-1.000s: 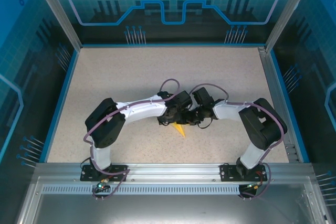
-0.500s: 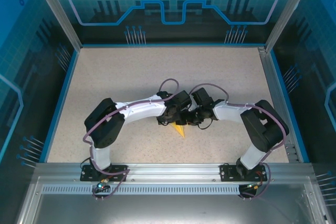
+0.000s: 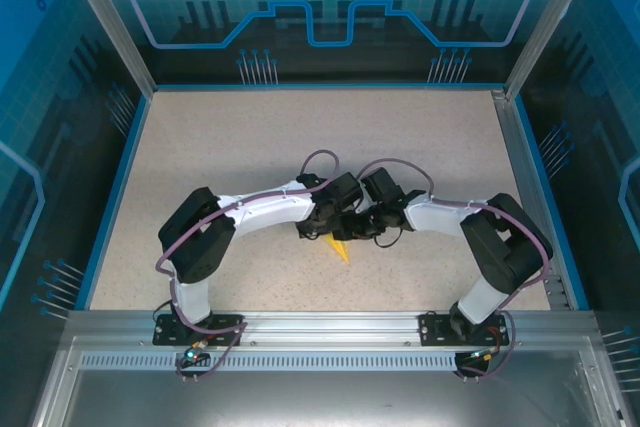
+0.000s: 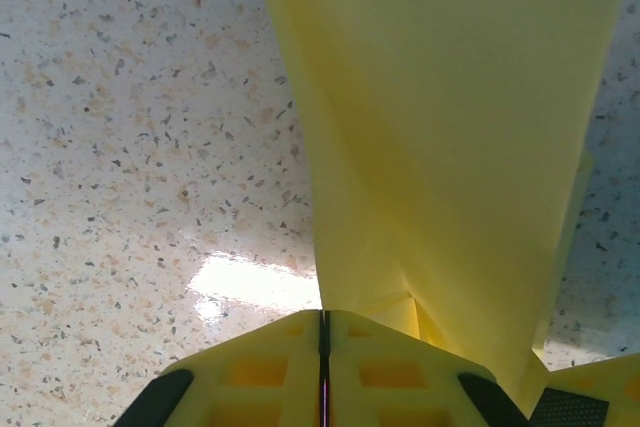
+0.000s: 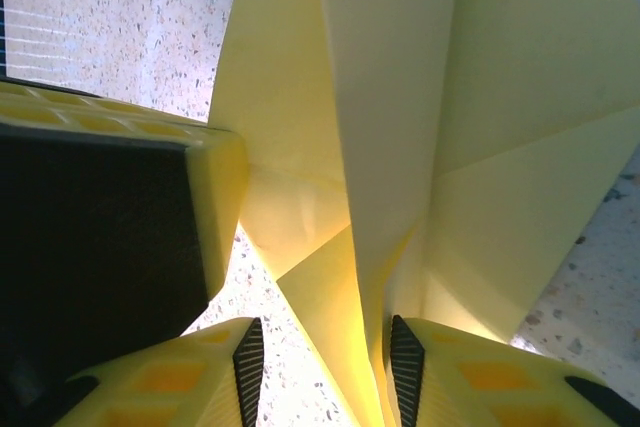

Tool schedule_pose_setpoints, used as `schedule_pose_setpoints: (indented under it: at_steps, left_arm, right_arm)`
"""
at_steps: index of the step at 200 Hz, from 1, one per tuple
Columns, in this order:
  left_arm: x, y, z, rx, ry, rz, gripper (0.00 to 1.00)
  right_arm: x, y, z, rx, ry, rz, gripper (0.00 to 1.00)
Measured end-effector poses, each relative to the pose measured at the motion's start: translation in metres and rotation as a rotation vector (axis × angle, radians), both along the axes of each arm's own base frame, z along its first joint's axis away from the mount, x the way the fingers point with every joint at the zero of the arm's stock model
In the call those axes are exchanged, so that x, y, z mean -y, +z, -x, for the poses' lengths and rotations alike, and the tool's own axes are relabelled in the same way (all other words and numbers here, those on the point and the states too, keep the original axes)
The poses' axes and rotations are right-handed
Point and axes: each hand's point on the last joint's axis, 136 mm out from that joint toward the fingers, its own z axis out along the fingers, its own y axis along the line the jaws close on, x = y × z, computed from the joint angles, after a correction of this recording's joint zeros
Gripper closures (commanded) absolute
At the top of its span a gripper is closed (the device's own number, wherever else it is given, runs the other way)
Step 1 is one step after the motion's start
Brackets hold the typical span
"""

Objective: Fold a paper plane with a square sheet of paper (pick it up from the middle)

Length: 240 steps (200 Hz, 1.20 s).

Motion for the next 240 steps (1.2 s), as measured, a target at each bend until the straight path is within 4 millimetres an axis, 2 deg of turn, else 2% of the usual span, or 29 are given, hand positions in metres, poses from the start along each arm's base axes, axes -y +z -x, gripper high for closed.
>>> schedule_pose_setpoints:
  at_steps: [61, 159, 240]
  left_arm:
    - [-0.004, -0.002, 0.001, -0.007, 0.003, -0.009, 0.90]
    - [-0.003, -0.013, -0.001, 0.010, 0.074, 0.189, 0.90]
    - [-0.003, -0.012, -0.003, 0.013, 0.084, 0.212, 0.90]
  right_arm:
    - [0.000, -0.005, -0.001, 0.001, -0.005, 0.020, 0.49]
    - [-0.004, -0.005, 0.004, 0.014, 0.000, -0.028, 0.49]
    - [-0.002, -0.008, -0.001, 0.066, -0.003, 0.008, 0.46]
